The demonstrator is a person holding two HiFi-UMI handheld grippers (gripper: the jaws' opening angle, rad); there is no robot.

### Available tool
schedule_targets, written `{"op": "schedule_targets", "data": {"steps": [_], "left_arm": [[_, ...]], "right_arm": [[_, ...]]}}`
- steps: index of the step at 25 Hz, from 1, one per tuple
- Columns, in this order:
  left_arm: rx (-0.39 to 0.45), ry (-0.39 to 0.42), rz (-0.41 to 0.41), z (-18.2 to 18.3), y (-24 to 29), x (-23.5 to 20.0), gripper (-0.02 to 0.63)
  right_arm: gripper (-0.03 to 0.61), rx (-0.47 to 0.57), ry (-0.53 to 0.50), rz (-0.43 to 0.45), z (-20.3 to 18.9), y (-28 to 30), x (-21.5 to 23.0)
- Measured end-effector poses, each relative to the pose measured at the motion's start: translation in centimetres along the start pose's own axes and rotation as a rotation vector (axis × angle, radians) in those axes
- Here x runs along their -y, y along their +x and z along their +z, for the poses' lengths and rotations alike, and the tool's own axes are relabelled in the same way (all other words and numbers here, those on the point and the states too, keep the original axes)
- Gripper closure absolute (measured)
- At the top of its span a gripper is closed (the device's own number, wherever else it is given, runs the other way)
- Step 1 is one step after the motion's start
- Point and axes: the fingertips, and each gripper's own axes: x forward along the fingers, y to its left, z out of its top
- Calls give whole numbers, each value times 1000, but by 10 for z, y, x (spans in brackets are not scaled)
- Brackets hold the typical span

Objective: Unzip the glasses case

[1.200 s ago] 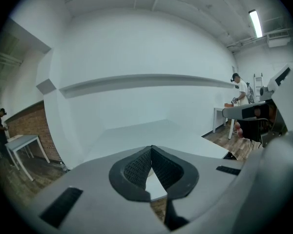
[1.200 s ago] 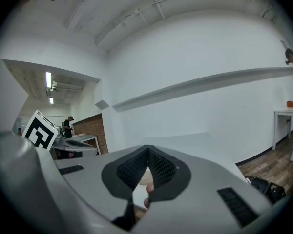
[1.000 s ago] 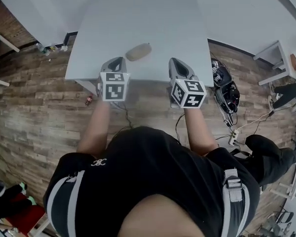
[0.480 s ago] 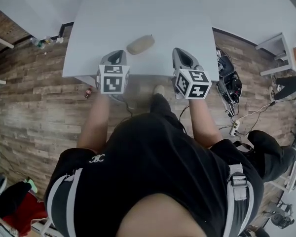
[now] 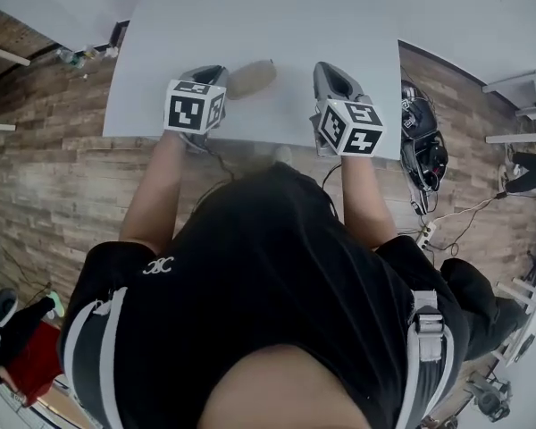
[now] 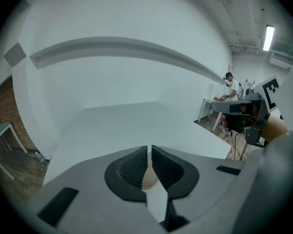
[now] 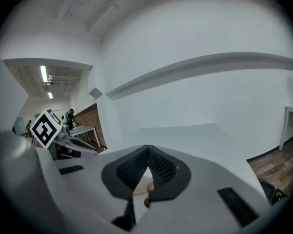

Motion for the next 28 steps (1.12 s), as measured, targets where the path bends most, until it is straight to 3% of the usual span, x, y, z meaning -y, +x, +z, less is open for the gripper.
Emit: {"op": "schedule_targets", "data": {"steps": [4,7,14,17,19,22,26,28], "left_arm": [[-96,29,-99,6,48,13,607],[-175,36,-164,2,83,14,572],[-328,50,-282,-7,144,7,460],[-383,25,-349,-19,161,10,375],[-439,53,-374,-30,171,9,337],[-509,117,-397,-43,184,4,326],[-582,128,-457,-63,200,-2,320],[-611,129,-513,-69,204,0,271]], "right_arm": [[571,-26,35,16,0,30,38],[571,-52,42,40,-4,49,58],[571,-107,62,73,-5,80,106],[571,-138,60,82,-13,85,124],[571,-163,59,76,-21,92,133],[571,-179,66,73,-24,99,132],[571,-195,49,52,-27,108,115],[571,-202,37,42,-28,110,104]]}}
